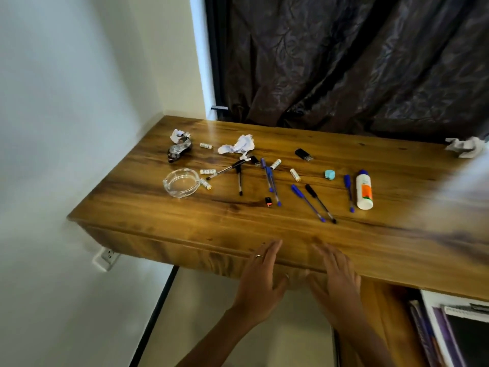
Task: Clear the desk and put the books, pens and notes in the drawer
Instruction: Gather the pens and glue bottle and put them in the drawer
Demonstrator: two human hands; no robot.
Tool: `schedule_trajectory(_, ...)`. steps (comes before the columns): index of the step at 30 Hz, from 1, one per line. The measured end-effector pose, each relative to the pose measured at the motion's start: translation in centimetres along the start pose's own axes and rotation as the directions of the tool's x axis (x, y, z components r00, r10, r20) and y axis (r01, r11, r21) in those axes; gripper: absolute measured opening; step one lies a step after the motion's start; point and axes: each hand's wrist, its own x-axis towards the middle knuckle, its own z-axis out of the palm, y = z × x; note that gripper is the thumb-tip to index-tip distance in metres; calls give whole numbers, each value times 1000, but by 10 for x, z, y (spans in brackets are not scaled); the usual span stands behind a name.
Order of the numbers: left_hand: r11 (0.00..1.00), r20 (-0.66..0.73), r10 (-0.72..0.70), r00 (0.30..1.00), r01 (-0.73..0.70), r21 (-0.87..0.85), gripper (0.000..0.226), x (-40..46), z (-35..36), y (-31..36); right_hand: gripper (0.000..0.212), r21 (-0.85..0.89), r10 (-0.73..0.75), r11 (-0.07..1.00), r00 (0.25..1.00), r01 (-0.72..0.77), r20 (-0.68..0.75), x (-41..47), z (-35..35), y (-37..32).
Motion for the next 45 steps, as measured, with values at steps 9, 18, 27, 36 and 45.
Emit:
schedule_trajectory(9,981,60,150,987,-156,113,64,110,22,-15,45,16,148,989,972,-148,-180,72,-7,40)
schedule_trajectory(18,901,189,273,943,-320,293,59,174,36,-19,29,77,292,956,882,-284,-370,112,1,71)
schedule_trajectory(27,826,321,256,912,-379,417,66,180,35,-31,42,-306,214,900,926,-311,-311,164,6,75)
schedule_trajectory(36,919,373,224,900,-323,228,71,188,24,-24,59,-218,351,875,876,-432,-330,163,-1,57)
schedule_trajectory(45,432,487,-308,817,576,-694,40,231,0,31,20,731,689,597,678,-330,-255,172,-19,23)
